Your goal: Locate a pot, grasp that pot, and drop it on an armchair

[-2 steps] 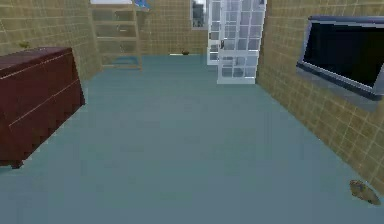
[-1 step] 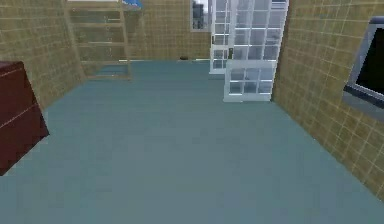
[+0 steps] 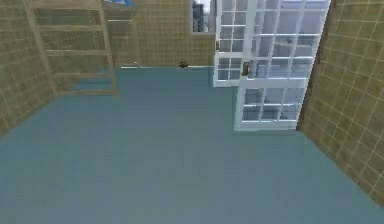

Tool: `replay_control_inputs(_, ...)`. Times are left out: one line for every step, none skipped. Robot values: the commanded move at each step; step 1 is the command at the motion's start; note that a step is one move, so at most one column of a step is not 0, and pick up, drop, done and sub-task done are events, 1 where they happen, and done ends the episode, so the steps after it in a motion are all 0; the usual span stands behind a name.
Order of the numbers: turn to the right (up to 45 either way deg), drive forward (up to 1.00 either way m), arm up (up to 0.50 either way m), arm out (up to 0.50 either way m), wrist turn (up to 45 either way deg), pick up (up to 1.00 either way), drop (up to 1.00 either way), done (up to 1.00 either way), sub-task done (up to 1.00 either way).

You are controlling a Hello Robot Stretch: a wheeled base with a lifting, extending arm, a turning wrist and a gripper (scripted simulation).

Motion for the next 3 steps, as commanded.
replay_control_inputs(0.0, 1.0, 0.0, 0.0, 0.0, 0.0, 0.0, 0.0, 0.0)
replay_control_inputs(0.0, 1.0, 0.0, 0.0, 0.0, 0.0, 0.0, 0.0, 0.0)
replay_control_inputs(9.0, 0.0, 0.0, 0.0, 0.0, 0.0, 0.0, 0.0, 0.0)
